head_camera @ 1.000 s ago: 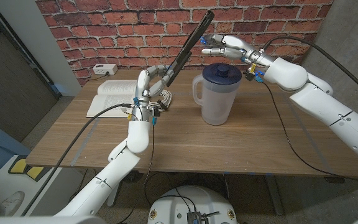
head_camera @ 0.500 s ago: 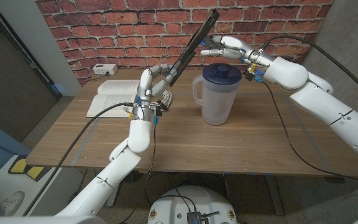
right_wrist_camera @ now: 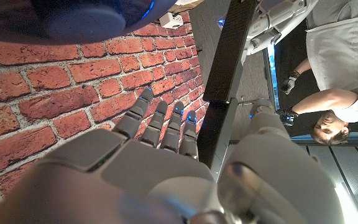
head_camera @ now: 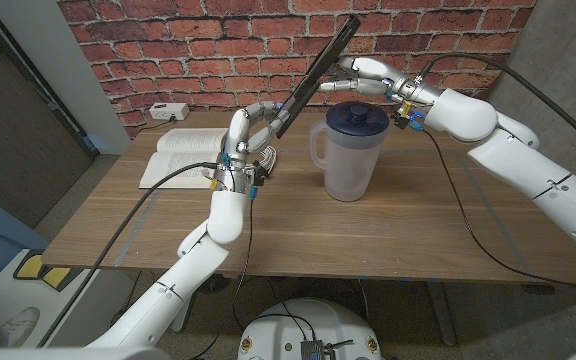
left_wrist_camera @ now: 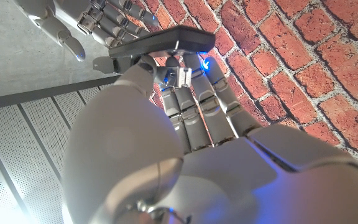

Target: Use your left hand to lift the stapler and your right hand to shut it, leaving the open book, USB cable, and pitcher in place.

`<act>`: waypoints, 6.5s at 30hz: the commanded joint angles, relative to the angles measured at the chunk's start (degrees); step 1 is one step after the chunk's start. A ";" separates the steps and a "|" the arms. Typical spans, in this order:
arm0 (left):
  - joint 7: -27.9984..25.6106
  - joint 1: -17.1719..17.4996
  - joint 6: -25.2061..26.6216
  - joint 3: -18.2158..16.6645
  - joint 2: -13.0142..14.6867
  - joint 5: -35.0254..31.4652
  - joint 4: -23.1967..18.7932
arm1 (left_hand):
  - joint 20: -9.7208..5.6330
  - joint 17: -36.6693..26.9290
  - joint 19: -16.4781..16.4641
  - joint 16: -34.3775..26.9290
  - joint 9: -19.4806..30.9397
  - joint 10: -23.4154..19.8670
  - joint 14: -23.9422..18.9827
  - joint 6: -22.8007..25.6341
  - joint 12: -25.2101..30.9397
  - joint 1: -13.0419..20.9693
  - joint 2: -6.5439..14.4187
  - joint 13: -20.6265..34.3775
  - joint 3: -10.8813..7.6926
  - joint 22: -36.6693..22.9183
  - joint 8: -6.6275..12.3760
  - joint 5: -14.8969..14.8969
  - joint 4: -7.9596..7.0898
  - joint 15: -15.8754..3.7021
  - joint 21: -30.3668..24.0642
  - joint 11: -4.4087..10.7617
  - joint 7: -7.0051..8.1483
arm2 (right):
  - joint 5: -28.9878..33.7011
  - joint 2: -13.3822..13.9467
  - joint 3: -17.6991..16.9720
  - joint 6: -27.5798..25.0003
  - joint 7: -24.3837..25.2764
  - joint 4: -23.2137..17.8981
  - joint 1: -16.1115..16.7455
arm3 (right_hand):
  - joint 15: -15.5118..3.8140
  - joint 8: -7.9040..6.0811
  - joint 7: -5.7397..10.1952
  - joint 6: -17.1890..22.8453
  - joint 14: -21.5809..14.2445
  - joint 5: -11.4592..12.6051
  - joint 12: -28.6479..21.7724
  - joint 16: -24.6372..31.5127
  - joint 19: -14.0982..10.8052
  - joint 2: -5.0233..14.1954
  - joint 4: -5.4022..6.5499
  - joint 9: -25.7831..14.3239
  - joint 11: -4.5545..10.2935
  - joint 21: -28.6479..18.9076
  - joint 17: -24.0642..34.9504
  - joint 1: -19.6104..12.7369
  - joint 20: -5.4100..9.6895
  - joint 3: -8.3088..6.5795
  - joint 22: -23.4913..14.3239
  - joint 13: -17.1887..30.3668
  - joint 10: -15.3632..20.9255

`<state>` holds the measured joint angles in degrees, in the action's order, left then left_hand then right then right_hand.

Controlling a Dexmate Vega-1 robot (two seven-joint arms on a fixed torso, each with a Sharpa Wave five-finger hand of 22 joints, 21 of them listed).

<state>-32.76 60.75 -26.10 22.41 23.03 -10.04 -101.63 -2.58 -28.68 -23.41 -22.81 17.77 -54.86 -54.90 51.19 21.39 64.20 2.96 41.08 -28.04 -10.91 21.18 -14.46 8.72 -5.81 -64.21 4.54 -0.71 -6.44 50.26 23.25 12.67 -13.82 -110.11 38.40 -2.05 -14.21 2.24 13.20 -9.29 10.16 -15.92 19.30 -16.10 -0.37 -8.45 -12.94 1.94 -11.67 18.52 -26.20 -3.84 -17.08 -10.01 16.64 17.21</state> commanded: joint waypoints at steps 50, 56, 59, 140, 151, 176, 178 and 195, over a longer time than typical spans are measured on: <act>2.80 -1.54 -1.93 1.65 -0.27 1.30 2.17 | -3.08 -0.63 0.69 0.44 0.83 -3.26 -2.83 3.89 -0.95 3.44 3.21 0.64 -2.06 0.26 -0.08 -0.04 1.13 -7.09 -1.85 2.23 2.93 | 5.48 1.36 1.97 -3.43 -3.25 -2.29 -2.65 | -7.35 -2.71 3.90 4.93 -4.05 0.09 -8.97 3.45 -6.47 2.26 -1.34 -2.96 4.03 -2.88 4.81 -10.77 3.24 -1.33 -1.64 8.73 5.78; 2.78 -1.10 -1.86 1.26 -0.07 1.31 1.78 | -3.05 -0.74 0.73 0.42 0.84 -3.13 -2.92 3.90 -1.12 3.45 3.20 0.68 -2.09 0.28 -0.13 -0.03 1.14 -7.09 -1.98 2.24 2.93 | 5.50 1.04 1.90 -2.98 -2.69 -2.47 -2.23 | -8.06 -3.85 4.30 7.90 -4.81 -0.07 -11.14 3.94 -6.76 2.12 -0.82 -3.67 4.26 -3.12 5.61 -11.23 3.39 -0.75 -1.74 10.12 7.54; 2.79 -0.88 -1.87 1.10 0.04 1.28 1.56 | -3.03 -0.74 0.75 0.46 0.85 -3.18 -2.94 3.87 -1.11 3.40 3.20 0.76 -2.11 0.28 -0.16 -0.03 1.10 -7.07 -2.02 2.15 2.97 | 5.56 0.93 1.80 -2.85 -2.33 -2.58 -1.96 | -8.44 -4.56 4.35 9.80 -5.40 -0.08 -12.85 4.28 -6.98 2.10 -0.59 -4.16 4.79 -3.29 6.12 -11.44 3.50 -0.35 -1.79 11.02 9.42; 4.60 -0.98 -2.46 1.05 -0.65 2.38 2.01 | -2.97 -0.14 3.04 3.68 0.57 -0.72 0.10 -0.78 -5.51 -0.22 2.55 -1.69 -1.66 0.56 -3.91 0.16 0.05 -7.41 -2.69 3.39 2.53 | 5.24 -1.14 0.53 -2.20 3.03 -3.62 1.98 | -11.58 -8.29 8.75 33.93 -18.12 0.65 -29.57 10.98 -6.84 10.59 -0.58 -7.91 9.60 -11.01 20.92 -32.13 10.85 -2.46 -6.10 18.12 26.40; 4.73 -1.01 -2.51 1.28 -0.39 2.53 1.85 | -3.15 2.50 3.61 5.95 0.09 -0.09 1.44 -1.97 -7.18 -5.79 1.04 -4.00 0.06 0.83 -5.61 0.74 -1.53 -6.53 -1.82 3.52 2.65 | 5.06 -0.99 -0.19 -1.66 4.14 -3.66 3.00 | -11.62 -7.89 6.84 34.14 -19.71 0.58 -30.33 11.32 -6.47 10.76 -0.36 -8.32 8.81 -12.11 22.15 -33.52 10.79 -2.77 -6.57 18.64 27.08; 4.71 -0.23 -5.76 0.98 -1.32 3.55 3.38 | -2.07 6.56 5.99 9.96 -1.53 7.79 9.17 -7.53 -10.69 -22.79 -6.00 -8.99 7.47 0.86 -9.67 4.00 -5.53 -5.79 2.58 2.74 4.02 | 1.89 -1.72 -0.56 -0.21 4.23 -1.80 3.69 | -11.62 -7.83 6.00 34.22 -20.43 0.30 -31.07 11.13 -6.02 10.51 -0.38 -9.91 8.28 -13.35 23.67 -35.18 10.54 -2.98 -6.74 19.20 27.27; 4.50 -0.14 -5.97 0.93 -1.60 3.74 3.55 | -1.98 6.69 6.20 10.10 -1.57 8.23 9.55 -7.96 -10.76 -22.85 -5.98 -9.11 7.44 0.86 -9.81 4.02 -5.46 -5.79 2.79 2.73 4.08 | 1.66 -1.86 -0.56 -0.24 4.34 -1.66 3.72 | -11.62 -7.85 5.92 34.27 -20.50 0.27 -31.10 11.12 -6.01 10.51 -0.36 -10.04 8.32 -13.46 23.79 -35.26 10.56 -2.98 -6.74 19.14 27.39; 2.50 1.24 -7.12 0.17 -3.57 3.75 3.68 | -1.35 10.53 11.00 12.56 -2.92 26.64 28.05 -27.43 -11.40 -23.45 -6.60 -12.50 7.72 0.99 -11.43 4.10 -2.63 -2.41 8.80 1.65 6.94 | -4.46 -3.39 -1.39 1.10 4.76 1.44 4.79 | -11.63 -7.80 5.54 34.40 -21.16 0.07 -31.51 11.00 -5.75 10.45 -0.22 -11.17 8.20 -14.31 24.84 -35.89 10.34 -2.94 -6.72 19.18 27.65</act>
<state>-29.36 61.18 -32.80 22.99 20.39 -6.30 -97.87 -2.23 -18.81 -13.08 -10.37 14.97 -31.84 -30.28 27.90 9.95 40.86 -3.31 29.07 -20.29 -9.83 10.15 -10.15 5.52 -3.09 -56.51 6.45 5.98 -8.04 47.57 22.29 12.99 -9.46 -110.13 42.53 -2.76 -21.69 7.16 45.77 -29.89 10.13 -47.09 30.16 -22.10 3.56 -9.00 -23.81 10.43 -25.68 43.15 -56.22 2.25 -19.72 -16.63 35.58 44.53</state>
